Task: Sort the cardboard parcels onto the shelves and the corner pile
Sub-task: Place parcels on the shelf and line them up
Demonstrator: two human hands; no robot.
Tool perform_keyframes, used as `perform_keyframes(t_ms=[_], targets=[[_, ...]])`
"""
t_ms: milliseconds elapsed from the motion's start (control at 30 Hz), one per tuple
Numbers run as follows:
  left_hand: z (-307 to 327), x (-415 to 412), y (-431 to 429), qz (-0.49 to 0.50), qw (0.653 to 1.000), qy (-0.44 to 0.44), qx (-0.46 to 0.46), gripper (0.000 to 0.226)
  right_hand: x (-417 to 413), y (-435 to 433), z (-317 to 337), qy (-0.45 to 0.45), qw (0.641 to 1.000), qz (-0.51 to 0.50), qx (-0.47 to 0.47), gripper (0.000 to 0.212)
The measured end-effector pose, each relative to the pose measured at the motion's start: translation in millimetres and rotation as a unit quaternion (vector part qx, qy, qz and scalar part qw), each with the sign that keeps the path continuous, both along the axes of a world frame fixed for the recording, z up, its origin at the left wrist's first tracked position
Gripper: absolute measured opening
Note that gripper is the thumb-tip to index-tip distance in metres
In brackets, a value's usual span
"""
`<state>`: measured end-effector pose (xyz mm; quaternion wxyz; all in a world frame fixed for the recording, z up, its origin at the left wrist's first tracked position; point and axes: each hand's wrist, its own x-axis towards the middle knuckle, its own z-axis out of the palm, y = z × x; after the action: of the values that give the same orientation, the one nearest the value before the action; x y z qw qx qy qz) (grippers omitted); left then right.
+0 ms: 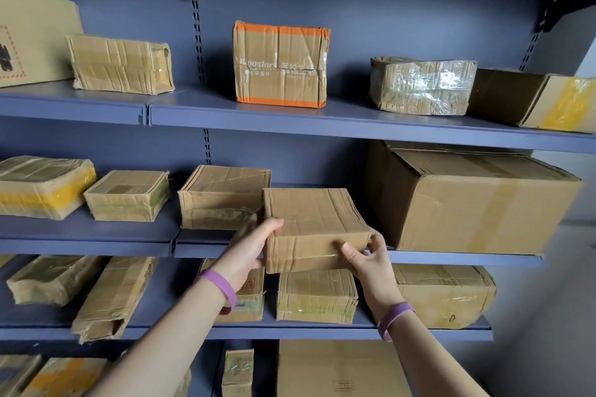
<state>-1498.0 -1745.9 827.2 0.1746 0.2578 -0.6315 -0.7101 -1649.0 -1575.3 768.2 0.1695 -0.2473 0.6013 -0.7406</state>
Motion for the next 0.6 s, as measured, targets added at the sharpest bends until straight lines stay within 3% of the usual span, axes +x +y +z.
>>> perform_keyframes(t_ms=[67,200,267,400,600], targets=[[-3,2,-2,-0.001,1.0,0.012,-0.013,0.055,4,1,2,0.002,0.999,0.018,0.031,0.072],[-11,6,-8,0.001,1.0,0.017,-0.021,0.09,5,-4,6,-0.001,0.998,0.02,0.055,0.08],[-12,6,-8,-0.004,0.999,0.016,-0.034,0.083,6,-6,9,0.006,0.998,0.011,0.061,0.077],[-14,7,-6,0.002,0.998,0.004,-0.061,0.073,10,-9,11,0.035,0.997,-0.013,0.065,0.047],[-12,3,-11,0.063,0.997,0.015,-0.034,0.08,12,-11,3,0.087,0.993,-0.035,0.075,0.047]])
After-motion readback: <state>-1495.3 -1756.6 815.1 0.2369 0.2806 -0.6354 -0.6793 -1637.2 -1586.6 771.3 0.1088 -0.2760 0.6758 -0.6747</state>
